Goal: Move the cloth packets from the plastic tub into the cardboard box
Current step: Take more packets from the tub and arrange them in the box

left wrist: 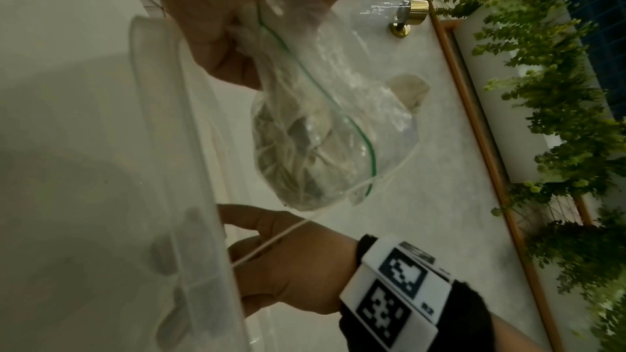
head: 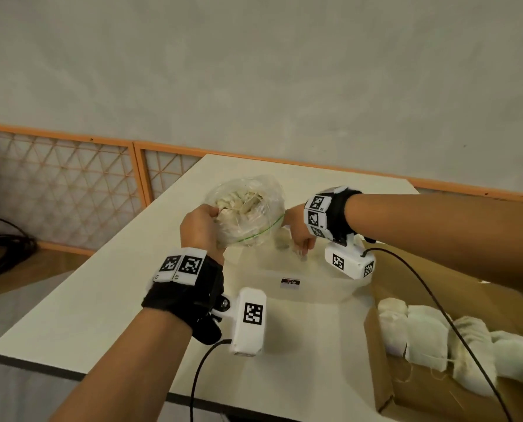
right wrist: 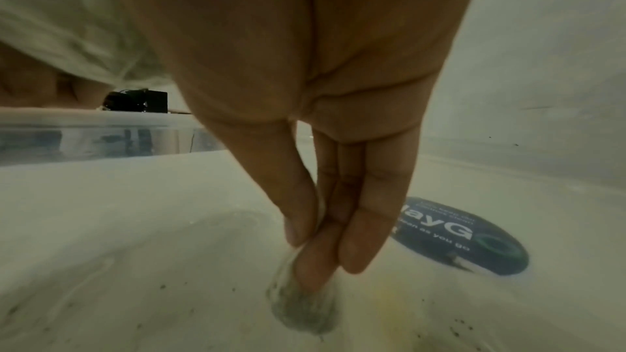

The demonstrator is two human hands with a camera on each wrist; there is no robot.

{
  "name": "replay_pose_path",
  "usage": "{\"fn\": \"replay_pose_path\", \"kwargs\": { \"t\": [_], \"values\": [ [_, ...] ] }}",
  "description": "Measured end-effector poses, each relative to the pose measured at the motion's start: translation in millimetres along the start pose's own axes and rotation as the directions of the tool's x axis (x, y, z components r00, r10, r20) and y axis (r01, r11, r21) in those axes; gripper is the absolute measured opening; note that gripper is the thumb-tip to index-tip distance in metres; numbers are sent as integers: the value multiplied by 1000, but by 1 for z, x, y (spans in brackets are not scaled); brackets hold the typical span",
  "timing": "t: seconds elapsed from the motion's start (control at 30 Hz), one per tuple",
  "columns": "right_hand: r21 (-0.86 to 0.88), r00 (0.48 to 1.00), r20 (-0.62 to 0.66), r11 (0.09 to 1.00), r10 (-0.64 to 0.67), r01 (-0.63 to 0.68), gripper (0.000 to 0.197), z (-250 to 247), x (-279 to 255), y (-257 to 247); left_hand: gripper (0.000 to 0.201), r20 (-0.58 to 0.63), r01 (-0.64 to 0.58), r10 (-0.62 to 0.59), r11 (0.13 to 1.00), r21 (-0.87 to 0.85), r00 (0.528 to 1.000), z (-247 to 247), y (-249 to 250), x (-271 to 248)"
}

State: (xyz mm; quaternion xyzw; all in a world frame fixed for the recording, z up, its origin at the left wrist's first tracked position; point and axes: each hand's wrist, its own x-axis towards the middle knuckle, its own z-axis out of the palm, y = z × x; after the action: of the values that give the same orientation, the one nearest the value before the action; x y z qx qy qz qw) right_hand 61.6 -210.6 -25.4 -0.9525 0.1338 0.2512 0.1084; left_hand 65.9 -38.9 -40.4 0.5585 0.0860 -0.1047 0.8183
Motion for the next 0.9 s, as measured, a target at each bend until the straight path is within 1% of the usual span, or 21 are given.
{"fn": "replay_pose_path", "kwargs": {
  "t": [0.03, 0.1, 0.13, 0.17, 0.23, 0.27, 0.3, 0.33, 0.37, 0.4, 0.43, 0.5, 0.6, 0.63, 0.67, 0.77, 0.9],
  "values": [
    [-7, 1000, -16, 1000, -2, 2, 52, -2, -1, 0, 17, 2, -6, 6, 1000, 17, 1000, 0, 0, 1],
    [-36, 996, -91, 999, -3, 0, 35, -6, -2, -1, 20, -8, 12, -12, 1000, 1, 1000, -1, -1, 2],
    [-47, 993, -120, 999, 0, -6, 32, -7, -4, 0, 21, -3, 24, -24, 1000, -11, 1000, -1, 0, 1],
    [-51, 992, -125, 999, 0, -6, 34, -8, -4, 2, 21, 0, 25, -25, 1000, -11, 1000, -1, 0, 1],
    [-36, 993, -114, 999, 9, -13, 35, -9, -2, 5, 20, 0, 17, -17, 1000, 8, 1000, 0, -1, 3],
    [-34, 992, -125, 999, 16, -20, 28, -9, -3, 5, 18, 2, 16, -16, 1000, 13, 1000, 1, 0, 3],
    [-50, 989, -147, 999, 4, -11, 16, -9, -4, 6, 17, -3, 11, -11, 1000, 20, 1000, 1, 0, 3],
    [-71, 984, -176, 997, -3, -10, 17, -10, -6, 5, 19, -10, 7, -7, 1000, 23, 1000, 2, 0, 2],
    [-95, 981, -192, 996, -16, -3, 27, -11, -7, 4, 21, -17, -2, 2, 1000, 24, 1000, 1, 0, 3],
    [-103, 984, -179, 994, 4, -23, 31, -12, -9, 2, 22, -17, 0, 0, 1000, 18, 1000, 1, 1, 3],
    [-91, 989, -150, 995, 16, -29, 30, -10, -9, 3, 22, -13, 2, -2, 1000, 15, 1000, 1, 1, 3],
    [-31, 997, -45, 998, 59, -61, 23, -4, -6, 3, 22, 0, 13, -13, 1000, 8, 1000, 1, 0, 2],
    [78, 992, 112, 994, 65, -74, 68, 3, 1, 3, 18, 6, 50, -50, 998, -31, 999, -1, 1, 3],
    [108, 988, 141, 991, 57, -73, 75, 4, 4, 4, 17, 2, 51, -51, 998, -32, 999, -3, 1, 5],
    [129, 986, 156, 989, 50, -71, 76, 5, 5, 4, 17, -2, 53, -53, 998, -29, 999, -4, 1, 7],
    [148, 987, 158, 988, 23, -47, 63, 6, 6, 6, 16, -20, 58, -58, 998, -6, 998, -10, -2, 12],
    [171, 994, 111, 985, 4, -23, 49, 10, 2, 9, 15, -15, 65, -64, 998, 17, 998, -14, -5, 16]
  ]
}}
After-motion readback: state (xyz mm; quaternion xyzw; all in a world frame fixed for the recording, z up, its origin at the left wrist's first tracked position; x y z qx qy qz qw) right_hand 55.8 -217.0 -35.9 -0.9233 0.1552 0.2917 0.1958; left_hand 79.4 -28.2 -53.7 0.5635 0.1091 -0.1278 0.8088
